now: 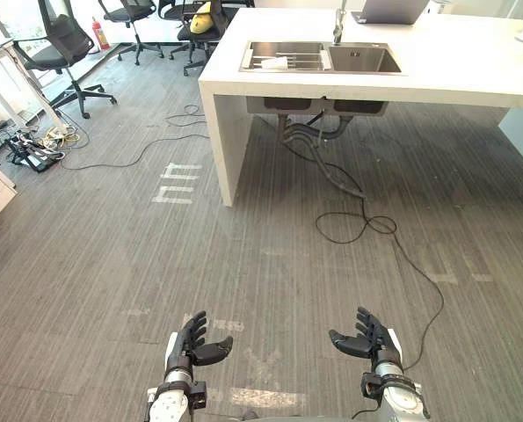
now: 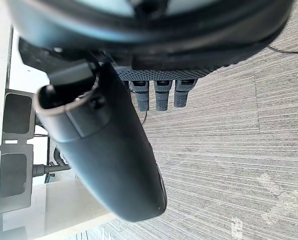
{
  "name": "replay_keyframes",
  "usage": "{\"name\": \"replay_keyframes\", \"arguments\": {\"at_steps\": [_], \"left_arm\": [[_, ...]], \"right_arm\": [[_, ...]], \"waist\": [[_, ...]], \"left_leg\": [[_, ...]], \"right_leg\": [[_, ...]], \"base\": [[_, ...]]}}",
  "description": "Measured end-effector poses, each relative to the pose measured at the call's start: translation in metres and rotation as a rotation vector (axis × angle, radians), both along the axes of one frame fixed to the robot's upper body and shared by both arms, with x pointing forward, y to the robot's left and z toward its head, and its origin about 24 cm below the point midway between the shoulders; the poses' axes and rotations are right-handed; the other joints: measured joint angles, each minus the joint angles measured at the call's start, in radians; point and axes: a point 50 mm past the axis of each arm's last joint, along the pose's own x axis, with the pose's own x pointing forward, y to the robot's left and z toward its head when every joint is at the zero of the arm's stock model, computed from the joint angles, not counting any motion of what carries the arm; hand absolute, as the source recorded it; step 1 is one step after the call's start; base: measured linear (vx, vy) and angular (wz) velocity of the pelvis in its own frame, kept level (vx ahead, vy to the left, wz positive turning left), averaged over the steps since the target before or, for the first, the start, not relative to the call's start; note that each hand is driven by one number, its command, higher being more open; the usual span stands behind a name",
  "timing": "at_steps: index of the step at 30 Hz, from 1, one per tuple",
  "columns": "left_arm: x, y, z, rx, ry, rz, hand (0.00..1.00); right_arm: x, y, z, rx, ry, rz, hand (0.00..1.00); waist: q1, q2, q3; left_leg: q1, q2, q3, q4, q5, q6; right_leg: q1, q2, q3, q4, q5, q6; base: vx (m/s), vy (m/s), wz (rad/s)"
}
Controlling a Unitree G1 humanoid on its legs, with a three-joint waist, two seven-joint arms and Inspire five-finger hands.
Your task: Walk over to the sink, pick up the cup, carry it to the dishwasher, place the cup inside the dishwasher, then close the dishwasher door
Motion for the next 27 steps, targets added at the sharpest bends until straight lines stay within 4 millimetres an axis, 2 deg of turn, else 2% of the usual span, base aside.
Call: {"name": "replay_keyframes", "arguments": {"at_steps": [27], "left_arm": [[-0.003, 0.0018, -0.0027, 0.004, 0.018, -0.002, 0.9]], "right_arm": [[-0.0035, -0.0004, -0.0044, 0.008, 0.024, -0.014, 0.9]], "waist": [[0.0, -0.011, -0.003]], "left_leg": [[0.008, -0.005, 0.001, -0.048, 0.034, 0.019]], "right_leg": [[-0.006, 0.0, -0.004, -0.023, 0.024, -0.008]], "base": [[0.0, 0.0, 0.0]]}}
